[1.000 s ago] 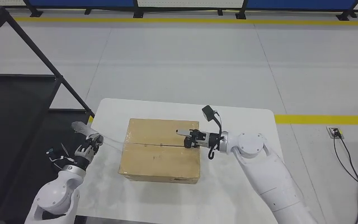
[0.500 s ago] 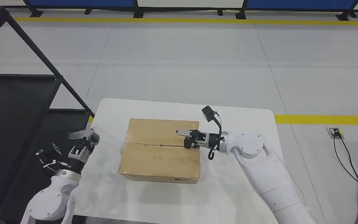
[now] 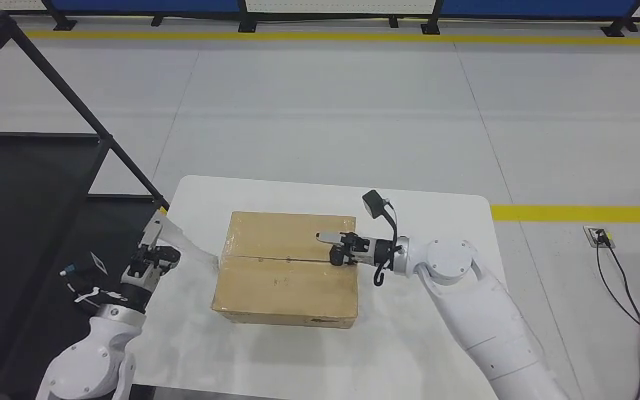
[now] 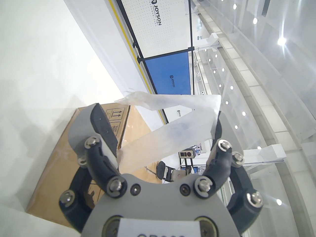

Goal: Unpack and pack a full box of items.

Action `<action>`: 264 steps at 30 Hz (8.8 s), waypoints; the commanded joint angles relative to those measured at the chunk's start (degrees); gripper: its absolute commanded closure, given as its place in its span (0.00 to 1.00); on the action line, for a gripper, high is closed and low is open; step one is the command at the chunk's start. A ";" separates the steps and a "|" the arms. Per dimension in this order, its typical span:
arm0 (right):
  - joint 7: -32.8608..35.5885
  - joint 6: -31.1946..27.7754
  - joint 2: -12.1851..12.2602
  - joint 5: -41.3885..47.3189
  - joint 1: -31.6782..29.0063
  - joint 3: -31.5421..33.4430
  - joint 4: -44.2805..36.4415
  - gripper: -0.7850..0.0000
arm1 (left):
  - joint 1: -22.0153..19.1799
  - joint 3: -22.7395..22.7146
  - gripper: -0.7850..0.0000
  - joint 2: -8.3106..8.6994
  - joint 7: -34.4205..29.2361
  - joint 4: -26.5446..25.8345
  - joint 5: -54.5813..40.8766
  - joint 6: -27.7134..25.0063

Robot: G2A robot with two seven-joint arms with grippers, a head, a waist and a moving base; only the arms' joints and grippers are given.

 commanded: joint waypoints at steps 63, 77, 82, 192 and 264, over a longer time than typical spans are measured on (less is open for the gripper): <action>-33.59 -10.38 0.04 -48.78 -8.88 -11.75 -27.24 0.00 | -2.39 6.56 0.00 -1.07 0.95 -19.06 -8.09 8.21; -45.87 -2.99 -2.25 -62.22 -9.56 -17.65 -28.49 0.54 | -2.03 8.73 0.00 -1.24 -0.30 -20.21 -6.93 9.13; -47.49 0.01 -3.36 -64.52 -8.72 -19.24 -27.27 0.73 | -2.23 8.92 0.00 -1.30 -0.41 -20.11 -7.08 9.05; -50.60 12.69 -17.14 -71.55 -2.57 -18.00 -23.39 1.00 | 3.61 -5.42 0.00 -2.10 -1.38 -4.70 -22.79 5.90; -43.25 8.81 -16.28 -79.34 -16.66 -3.60 -25.26 1.00 | -11.54 9.99 0.00 -2.05 -5.12 7.16 -18.80 12.04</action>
